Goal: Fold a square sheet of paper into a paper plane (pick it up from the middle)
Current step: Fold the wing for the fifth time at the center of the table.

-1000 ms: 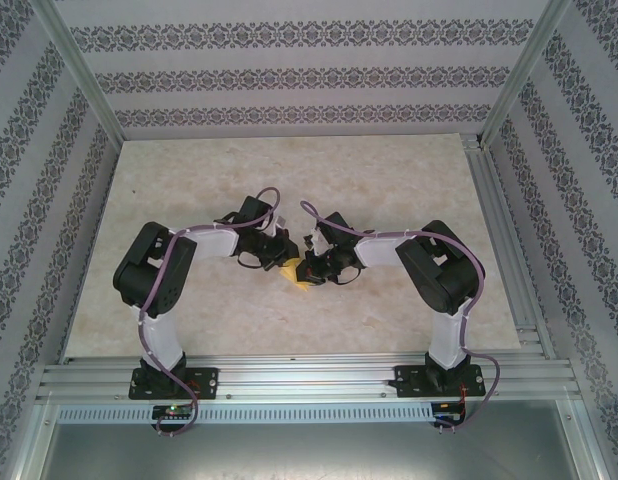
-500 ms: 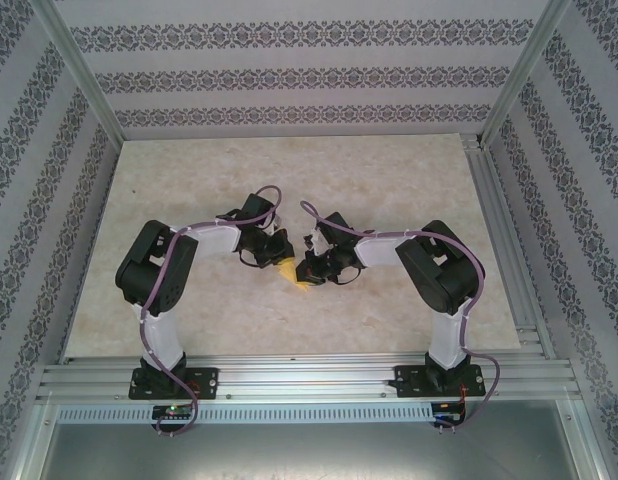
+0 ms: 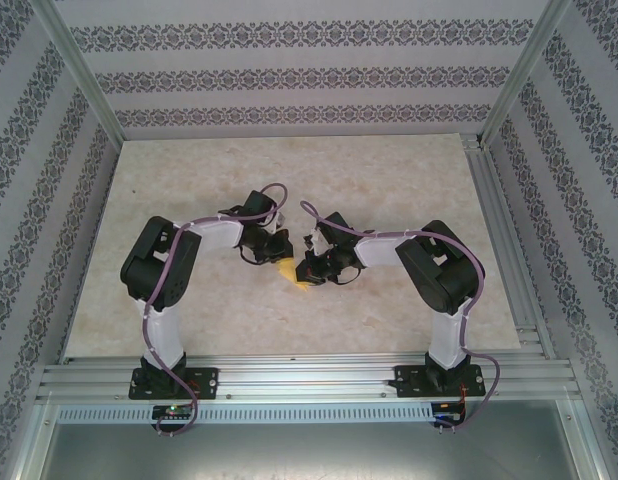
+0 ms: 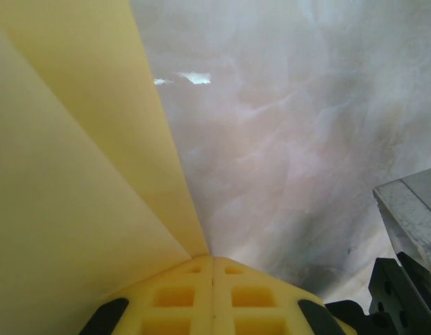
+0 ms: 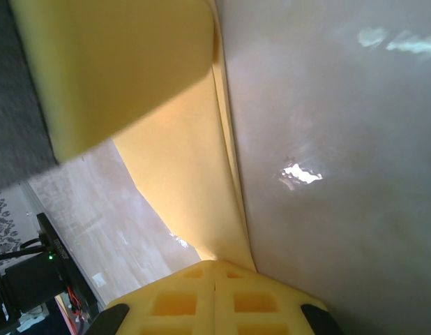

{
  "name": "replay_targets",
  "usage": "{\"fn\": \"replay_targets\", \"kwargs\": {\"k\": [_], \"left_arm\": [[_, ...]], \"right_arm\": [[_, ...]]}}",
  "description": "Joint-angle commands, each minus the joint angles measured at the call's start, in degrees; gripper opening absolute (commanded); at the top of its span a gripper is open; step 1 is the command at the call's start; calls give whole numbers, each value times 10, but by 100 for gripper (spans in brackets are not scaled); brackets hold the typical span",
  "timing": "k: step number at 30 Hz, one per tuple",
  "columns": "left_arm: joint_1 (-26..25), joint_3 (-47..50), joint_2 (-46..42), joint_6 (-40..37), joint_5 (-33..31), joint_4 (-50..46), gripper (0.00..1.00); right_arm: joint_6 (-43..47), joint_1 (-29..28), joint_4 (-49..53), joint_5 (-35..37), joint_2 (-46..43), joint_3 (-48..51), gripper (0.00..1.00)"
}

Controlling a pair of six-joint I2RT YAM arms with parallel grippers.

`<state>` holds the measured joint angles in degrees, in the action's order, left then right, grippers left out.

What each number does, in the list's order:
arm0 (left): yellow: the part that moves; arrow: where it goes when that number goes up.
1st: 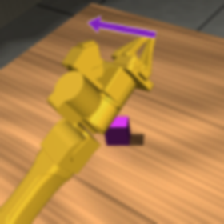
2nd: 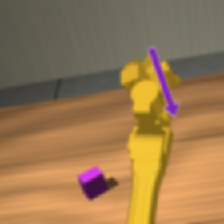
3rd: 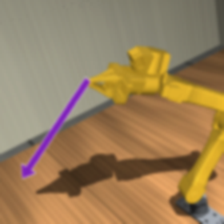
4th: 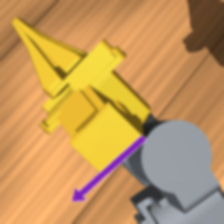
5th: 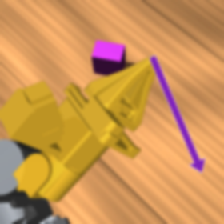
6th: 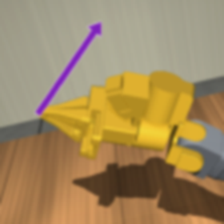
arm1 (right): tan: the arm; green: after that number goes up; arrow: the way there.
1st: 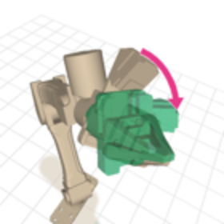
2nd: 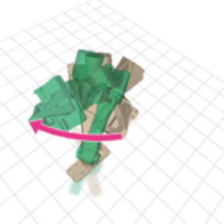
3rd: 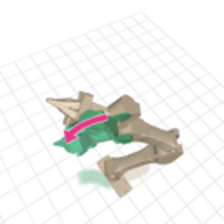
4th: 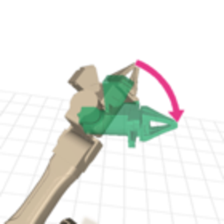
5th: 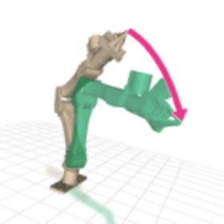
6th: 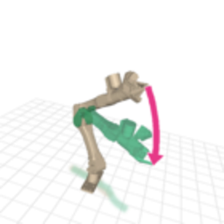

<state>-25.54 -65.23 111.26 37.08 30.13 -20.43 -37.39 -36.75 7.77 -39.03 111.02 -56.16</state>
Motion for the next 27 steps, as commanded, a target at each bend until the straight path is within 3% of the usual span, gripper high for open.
{"fn": "replay_targets", "kwargs": {"k": [1, 15, 27], "left_arm": [[32, -28, 20, -66, -14, -19, 6], [94, -105, 86, -146, 55, -42, 11], [143, -211, 129, -159, 107, -80, 18]], "right_arm": [[9, -11, 70, 83, 52, 32, 0], [13, -10, 79, 83, 53, 31, 0], [15, -7, 84, 84, 44, 27, 0]]}}
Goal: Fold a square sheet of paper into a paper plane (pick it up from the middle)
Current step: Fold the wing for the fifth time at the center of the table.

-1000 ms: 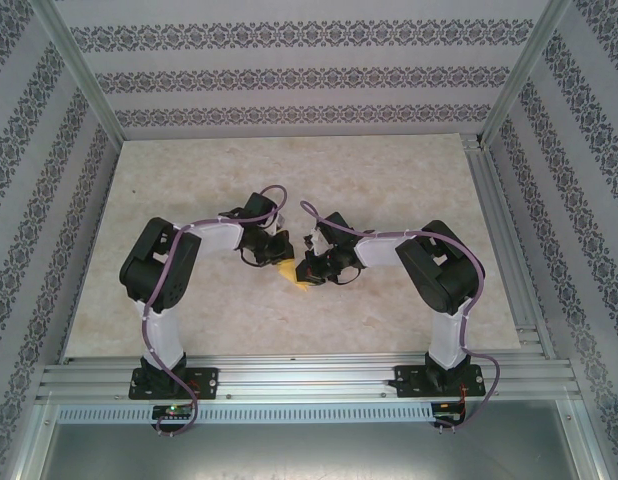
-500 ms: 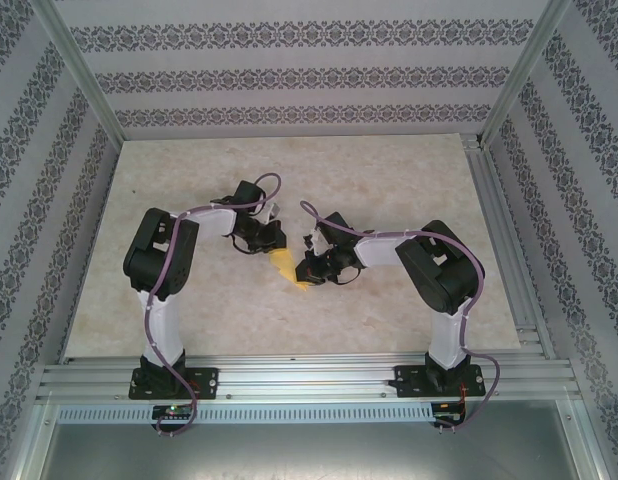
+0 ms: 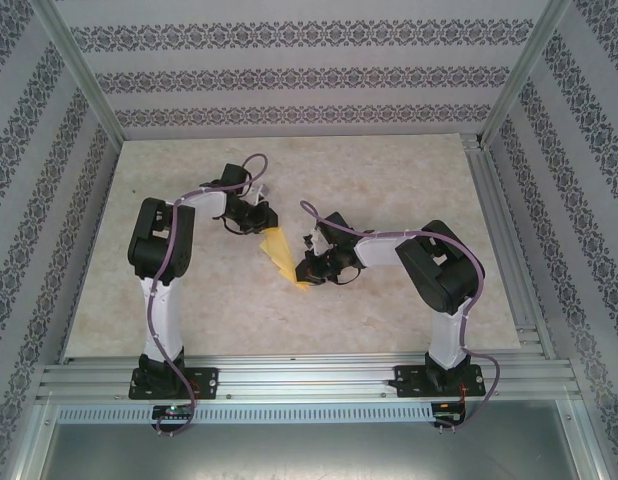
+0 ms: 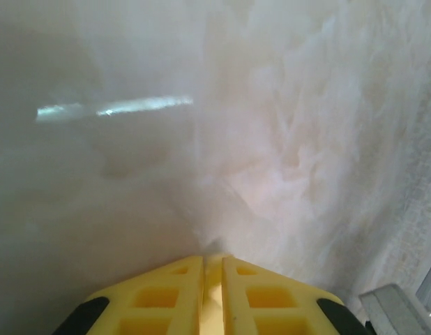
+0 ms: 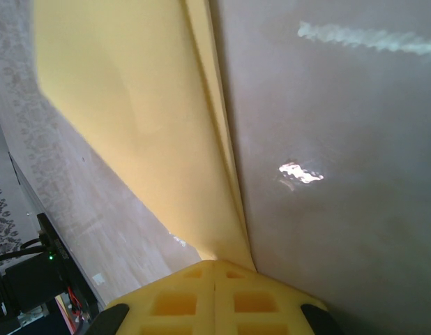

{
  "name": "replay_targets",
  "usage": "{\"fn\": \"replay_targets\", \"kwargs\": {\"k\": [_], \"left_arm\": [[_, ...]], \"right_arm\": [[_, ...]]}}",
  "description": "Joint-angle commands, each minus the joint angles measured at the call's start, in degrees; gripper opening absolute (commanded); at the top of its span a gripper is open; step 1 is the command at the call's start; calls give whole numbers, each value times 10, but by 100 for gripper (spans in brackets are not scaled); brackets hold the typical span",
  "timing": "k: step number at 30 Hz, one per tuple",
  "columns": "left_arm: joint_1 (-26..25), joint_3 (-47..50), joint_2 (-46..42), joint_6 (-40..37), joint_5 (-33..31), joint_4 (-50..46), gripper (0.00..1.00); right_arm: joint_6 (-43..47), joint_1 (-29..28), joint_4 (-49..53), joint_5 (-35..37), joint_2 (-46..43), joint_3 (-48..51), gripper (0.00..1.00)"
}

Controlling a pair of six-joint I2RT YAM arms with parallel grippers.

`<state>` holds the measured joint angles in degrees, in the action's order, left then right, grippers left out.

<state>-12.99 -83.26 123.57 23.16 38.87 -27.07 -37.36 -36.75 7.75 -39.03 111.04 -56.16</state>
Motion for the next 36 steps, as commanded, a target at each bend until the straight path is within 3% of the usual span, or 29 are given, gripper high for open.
{"fn": "replay_targets", "kwargs": {"k": [1, 6, 10, 15, 25, 28, 32, 34, 36], "left_arm": [[20, -41, 8, -21, 16, -21, 18], [25, -54, -32, 20, 37, 1, 22], [25, -44, -95, 18, 11, -37, 23], [25, 33, -200, 50, -34, -26, 23], [26, 191, -329, 111, -43, 9, 25], [26, 234, -358, 136, -88, 11, 24], [28, 254, -396, 174, -201, -32, 23], [32, 265, -409, 191, -227, -35, 23], [41, 274, -420, 205, -240, -42, 24]], "right_arm": [[15, -6, 84, 85, 43, 26, 0], [2, -2, 62, 59, 17, 14, 0], [1, 8, 64, 63, -51, 2, 8], [30, 20, 115, 118, -133, -20, 11], [37, -5, 105, 122, -153, -25, 10], [74, -54, 138, 171, -155, -59, 12], [117, -102, 224, 264, -113, -130, 18], [138, -117, 253, 304, -87, -159, 33], [160, -131, 282, 354, -55, -193, 37]]}}
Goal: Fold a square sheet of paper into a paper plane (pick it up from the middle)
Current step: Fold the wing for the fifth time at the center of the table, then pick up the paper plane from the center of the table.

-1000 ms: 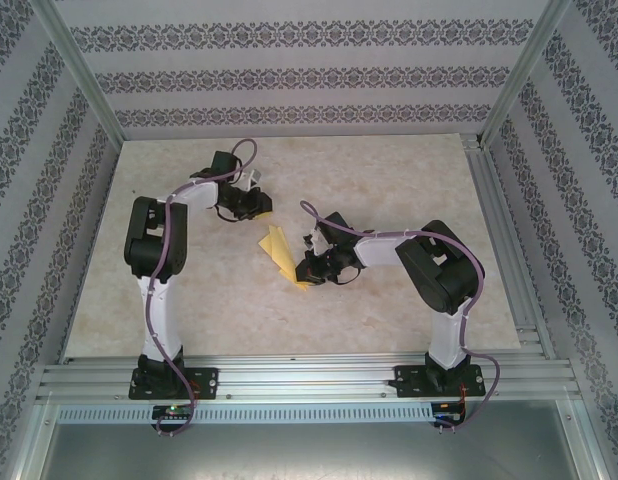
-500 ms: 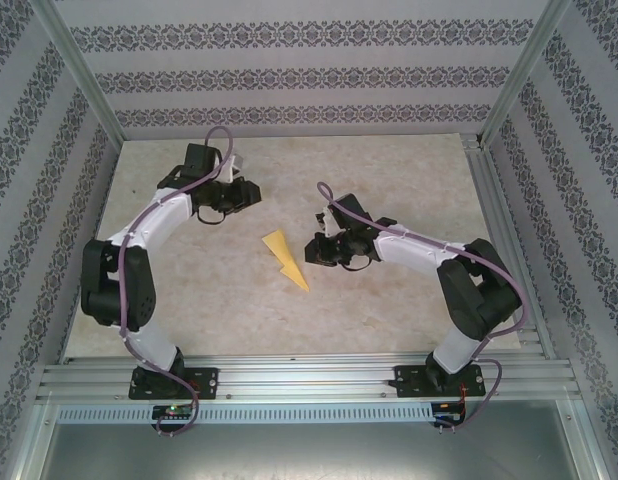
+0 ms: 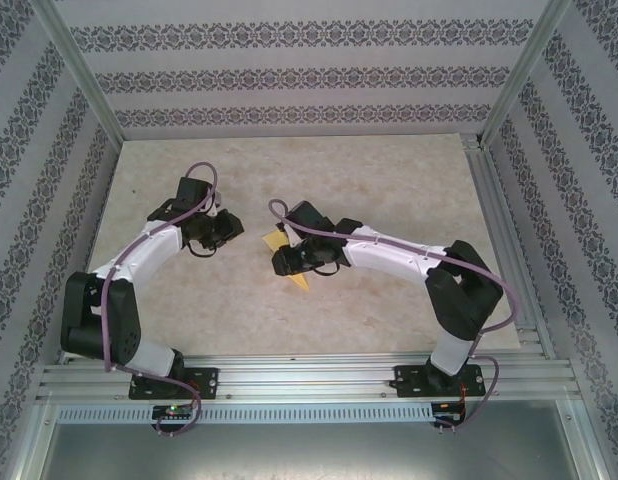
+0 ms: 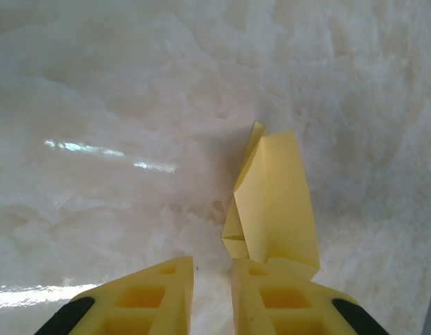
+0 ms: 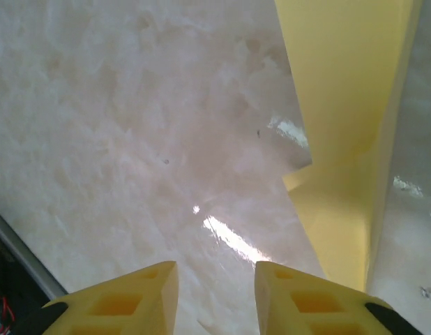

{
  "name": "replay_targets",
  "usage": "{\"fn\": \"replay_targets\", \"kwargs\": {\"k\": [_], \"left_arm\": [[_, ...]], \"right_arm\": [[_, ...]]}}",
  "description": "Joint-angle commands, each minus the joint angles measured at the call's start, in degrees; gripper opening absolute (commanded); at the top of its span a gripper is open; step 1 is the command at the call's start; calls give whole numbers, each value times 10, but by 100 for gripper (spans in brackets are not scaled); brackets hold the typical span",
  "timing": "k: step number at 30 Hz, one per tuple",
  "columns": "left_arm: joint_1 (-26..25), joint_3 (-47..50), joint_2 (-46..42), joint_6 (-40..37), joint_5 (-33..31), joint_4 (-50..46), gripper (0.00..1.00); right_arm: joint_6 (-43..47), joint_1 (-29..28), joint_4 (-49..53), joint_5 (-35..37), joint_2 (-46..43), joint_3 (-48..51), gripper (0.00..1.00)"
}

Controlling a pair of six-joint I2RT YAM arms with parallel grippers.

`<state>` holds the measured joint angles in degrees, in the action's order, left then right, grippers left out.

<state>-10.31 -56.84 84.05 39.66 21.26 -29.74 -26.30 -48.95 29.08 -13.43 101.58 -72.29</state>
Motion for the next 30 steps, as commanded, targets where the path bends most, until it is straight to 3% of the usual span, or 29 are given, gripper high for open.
{"fn": "replay_targets", "kwargs": {"k": [1, 5, 12, 16, 30], "left_arm": [[18, 14, -29, 45, -71, -19, 24], [44, 47, -56, 64, -71, -13, 24], [87, 90, -94, 67, -54, -2, 25], [98, 92, -94, 63, -42, -4, 25], [106, 87, -102, 58, -29, -8, 25]], "right_arm": [[58, -14, 82, 104, 54, -50, 38], [95, -32, 150, 175, 119, -124, 49], [133, -59, 211, 237, 189, -202, 54], [138, -72, 236, 291, 211, -221, 54], [120, -69, 238, 316, 193, -205, 44]]}}
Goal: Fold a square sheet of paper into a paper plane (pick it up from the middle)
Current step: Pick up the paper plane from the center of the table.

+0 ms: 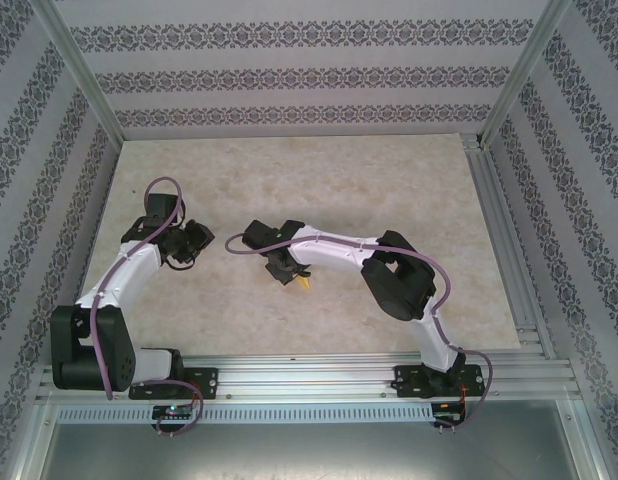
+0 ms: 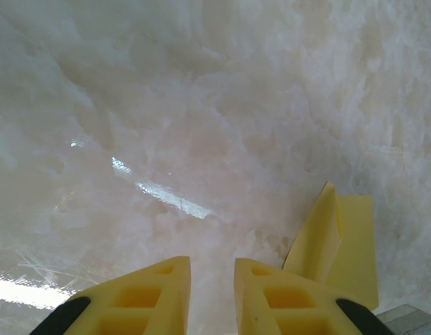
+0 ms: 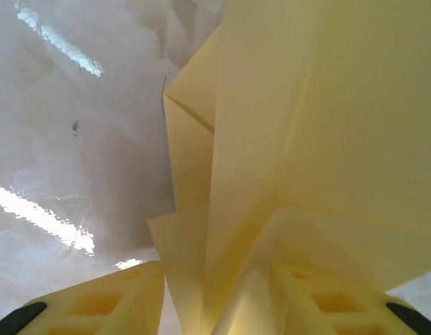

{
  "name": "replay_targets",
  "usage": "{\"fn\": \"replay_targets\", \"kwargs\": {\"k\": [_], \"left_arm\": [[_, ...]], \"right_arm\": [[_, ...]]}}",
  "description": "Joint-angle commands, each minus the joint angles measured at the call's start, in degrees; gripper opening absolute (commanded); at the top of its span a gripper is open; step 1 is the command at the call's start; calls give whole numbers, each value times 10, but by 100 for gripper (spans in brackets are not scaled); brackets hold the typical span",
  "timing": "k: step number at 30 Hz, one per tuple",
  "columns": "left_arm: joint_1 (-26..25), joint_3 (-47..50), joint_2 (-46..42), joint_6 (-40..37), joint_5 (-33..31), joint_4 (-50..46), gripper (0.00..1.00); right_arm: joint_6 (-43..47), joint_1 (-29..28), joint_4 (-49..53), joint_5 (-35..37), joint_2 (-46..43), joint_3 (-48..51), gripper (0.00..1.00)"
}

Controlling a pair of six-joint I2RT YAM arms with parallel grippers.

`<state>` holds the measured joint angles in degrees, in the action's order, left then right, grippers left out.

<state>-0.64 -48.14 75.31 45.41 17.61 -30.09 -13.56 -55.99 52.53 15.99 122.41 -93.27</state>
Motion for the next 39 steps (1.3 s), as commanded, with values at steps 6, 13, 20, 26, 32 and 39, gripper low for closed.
{"fn": "replay_targets", "kwargs": {"k": [6, 13, 20, 26, 32, 39], "left_arm": [[9, 3, -17, 1, 13, -4, 26], [9, 3, -17, 0, 20, -1, 26], [9, -1, -17, 0, 28, -1, 26], [9, -7, -17, -8, 39, -3, 27], [7, 2, -24, -15, 74, 15, 28], [-11, 28, -54, -2, 100, 49, 40]], "right_arm": [[-14, 11, 0, 18, -25, 19, 33], [-25, 18, -9, 19, -44, 38, 26], [-31, 30, -25, 17, -59, 59, 14], [-32, 48, -58, -1, -97, 91, 1], [-58, 109, -106, -66, -177, 142, 1], [-120, 246, -216, -240, -254, 236, 3]]}}
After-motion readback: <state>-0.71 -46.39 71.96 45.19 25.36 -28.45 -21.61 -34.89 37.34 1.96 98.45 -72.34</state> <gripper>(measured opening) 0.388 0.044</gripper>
